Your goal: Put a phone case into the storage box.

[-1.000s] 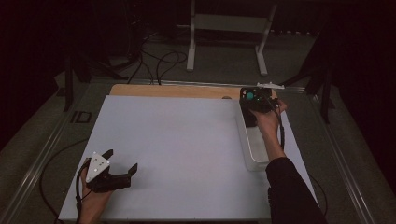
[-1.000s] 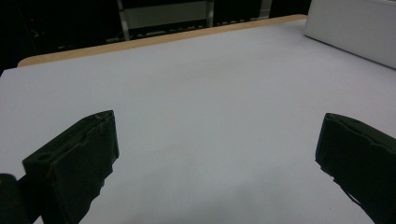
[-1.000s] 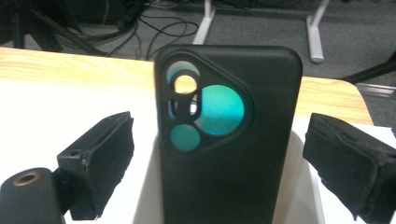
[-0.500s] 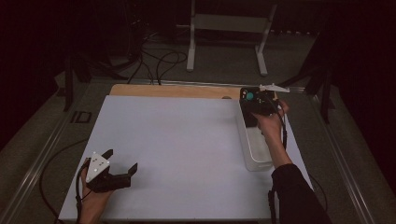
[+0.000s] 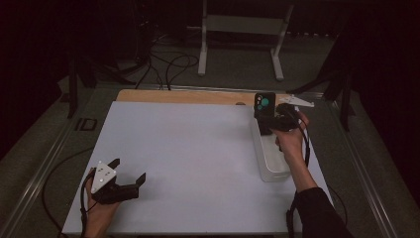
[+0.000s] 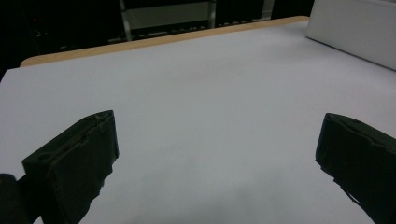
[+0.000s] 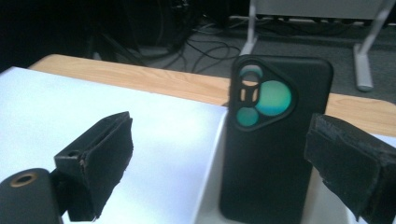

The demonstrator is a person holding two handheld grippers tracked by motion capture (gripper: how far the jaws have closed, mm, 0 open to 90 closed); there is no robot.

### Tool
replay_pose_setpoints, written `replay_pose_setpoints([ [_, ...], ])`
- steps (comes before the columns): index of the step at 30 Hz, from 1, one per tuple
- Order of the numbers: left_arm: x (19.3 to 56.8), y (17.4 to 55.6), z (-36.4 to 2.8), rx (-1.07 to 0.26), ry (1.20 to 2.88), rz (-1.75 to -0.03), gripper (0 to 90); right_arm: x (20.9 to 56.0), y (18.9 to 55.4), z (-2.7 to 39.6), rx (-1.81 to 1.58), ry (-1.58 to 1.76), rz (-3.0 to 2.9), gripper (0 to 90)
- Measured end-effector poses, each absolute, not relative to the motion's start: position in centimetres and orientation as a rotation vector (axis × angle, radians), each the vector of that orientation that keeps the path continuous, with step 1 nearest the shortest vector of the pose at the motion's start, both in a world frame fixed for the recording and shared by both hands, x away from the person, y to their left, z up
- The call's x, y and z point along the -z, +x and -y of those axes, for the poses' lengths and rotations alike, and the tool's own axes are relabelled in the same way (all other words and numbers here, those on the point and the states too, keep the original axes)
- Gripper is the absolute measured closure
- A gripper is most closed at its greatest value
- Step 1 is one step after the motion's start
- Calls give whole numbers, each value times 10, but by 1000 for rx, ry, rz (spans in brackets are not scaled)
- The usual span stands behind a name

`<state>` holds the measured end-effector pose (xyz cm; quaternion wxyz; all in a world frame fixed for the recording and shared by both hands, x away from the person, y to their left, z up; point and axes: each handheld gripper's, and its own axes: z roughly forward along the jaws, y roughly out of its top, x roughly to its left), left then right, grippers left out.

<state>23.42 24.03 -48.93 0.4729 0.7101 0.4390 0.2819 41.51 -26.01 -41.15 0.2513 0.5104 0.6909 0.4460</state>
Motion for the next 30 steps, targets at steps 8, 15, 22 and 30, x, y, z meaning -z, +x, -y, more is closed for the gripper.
replay_pose_setpoints([
  [8,489,234,-240,-692,1737,-1075,1,413,391,256,-1282,1338,-1912,76],
  [15,489,234,-240,-692,1736,-1075,1,418,368,257,-1300,1300,-1911,76],
  [22,488,234,-240,-691,1735,-1074,1,426,341,260,-1307,1304,-1908,76],
  [30,486,234,-241,-689,1719,-1074,1,434,311,261,-1299,1217,-1909,77],
])
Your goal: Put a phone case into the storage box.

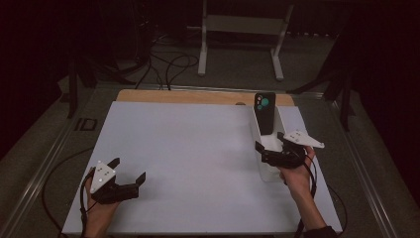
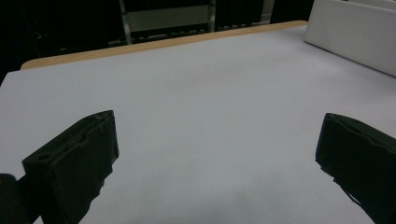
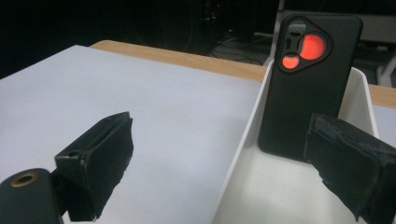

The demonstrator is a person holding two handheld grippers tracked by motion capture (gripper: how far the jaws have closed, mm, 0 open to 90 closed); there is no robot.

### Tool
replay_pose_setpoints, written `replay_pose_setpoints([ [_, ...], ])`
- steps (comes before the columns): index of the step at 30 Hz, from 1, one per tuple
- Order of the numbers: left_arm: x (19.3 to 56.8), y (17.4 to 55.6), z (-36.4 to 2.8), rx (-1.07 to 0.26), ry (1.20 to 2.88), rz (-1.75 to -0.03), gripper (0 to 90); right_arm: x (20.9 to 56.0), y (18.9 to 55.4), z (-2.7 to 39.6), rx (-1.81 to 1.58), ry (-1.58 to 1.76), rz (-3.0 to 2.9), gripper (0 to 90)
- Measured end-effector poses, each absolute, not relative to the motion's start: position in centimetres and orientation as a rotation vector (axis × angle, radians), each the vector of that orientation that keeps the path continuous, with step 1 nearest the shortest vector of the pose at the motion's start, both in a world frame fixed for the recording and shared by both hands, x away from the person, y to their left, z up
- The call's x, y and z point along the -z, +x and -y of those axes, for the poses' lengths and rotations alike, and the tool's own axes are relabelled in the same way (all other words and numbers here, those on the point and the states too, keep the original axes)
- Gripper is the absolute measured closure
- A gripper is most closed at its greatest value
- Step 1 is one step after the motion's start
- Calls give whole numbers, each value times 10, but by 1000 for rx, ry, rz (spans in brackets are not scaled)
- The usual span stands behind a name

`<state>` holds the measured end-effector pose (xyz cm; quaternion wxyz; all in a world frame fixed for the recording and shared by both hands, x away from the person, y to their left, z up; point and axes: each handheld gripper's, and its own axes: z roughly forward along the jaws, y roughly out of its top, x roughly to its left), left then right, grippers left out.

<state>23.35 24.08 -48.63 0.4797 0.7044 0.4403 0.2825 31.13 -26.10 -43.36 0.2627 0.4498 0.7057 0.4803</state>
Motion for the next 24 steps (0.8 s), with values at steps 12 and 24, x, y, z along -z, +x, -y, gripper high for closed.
replay_pose_setpoints([
  [12,484,233,-242,-690,1708,-1071,1,453,281,266,-1341,1139,-1898,77],
  [24,483,231,-242,-698,1698,-1061,2,465,258,269,-1346,1054,-1861,77],
])
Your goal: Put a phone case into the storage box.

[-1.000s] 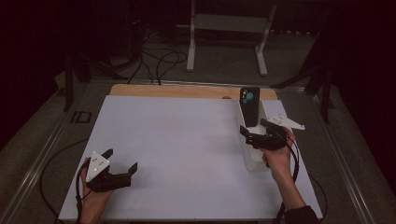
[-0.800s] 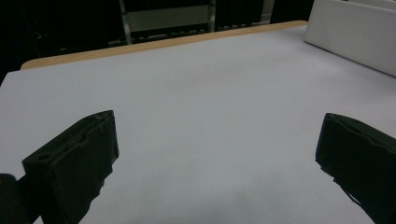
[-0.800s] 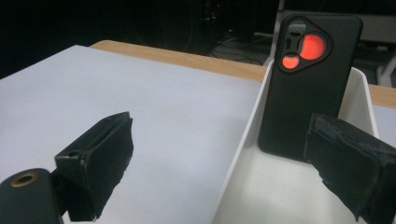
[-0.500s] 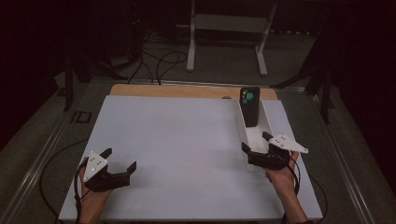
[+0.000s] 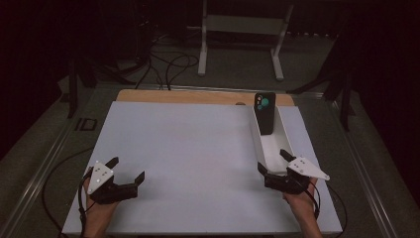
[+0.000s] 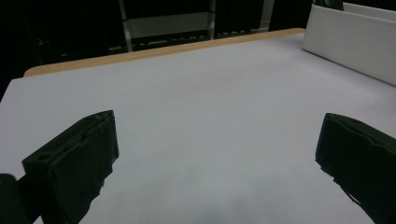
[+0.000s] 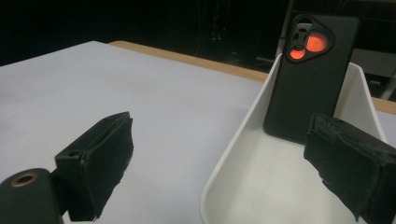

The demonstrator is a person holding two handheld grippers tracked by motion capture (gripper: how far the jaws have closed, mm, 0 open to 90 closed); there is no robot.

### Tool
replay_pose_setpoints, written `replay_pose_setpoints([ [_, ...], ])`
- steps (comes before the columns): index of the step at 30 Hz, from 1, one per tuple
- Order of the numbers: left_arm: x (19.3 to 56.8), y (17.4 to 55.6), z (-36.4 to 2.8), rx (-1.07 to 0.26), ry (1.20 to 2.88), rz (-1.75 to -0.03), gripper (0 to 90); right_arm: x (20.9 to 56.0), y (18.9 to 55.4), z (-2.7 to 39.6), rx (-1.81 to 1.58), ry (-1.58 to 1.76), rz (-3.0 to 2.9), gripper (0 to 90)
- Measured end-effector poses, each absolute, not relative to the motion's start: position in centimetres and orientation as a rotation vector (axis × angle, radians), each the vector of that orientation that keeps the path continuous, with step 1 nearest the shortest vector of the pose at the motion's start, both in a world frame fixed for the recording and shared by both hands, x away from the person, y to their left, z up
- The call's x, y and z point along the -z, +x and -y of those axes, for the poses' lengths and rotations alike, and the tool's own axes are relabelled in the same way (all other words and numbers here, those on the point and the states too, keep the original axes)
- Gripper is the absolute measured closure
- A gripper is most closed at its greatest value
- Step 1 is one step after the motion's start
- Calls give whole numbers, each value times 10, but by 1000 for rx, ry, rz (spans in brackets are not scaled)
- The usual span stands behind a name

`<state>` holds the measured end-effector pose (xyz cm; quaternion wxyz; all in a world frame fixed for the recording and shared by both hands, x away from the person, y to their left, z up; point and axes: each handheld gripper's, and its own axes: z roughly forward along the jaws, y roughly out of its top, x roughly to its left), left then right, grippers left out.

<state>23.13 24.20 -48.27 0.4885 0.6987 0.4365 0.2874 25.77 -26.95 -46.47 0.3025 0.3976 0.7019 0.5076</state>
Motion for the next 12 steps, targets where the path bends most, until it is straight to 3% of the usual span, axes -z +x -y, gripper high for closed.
replay_pose_setpoints([
  [12,484,230,-241,-708,1705,-1058,1,475,249,279,-1378,1065,-1845,77],
])
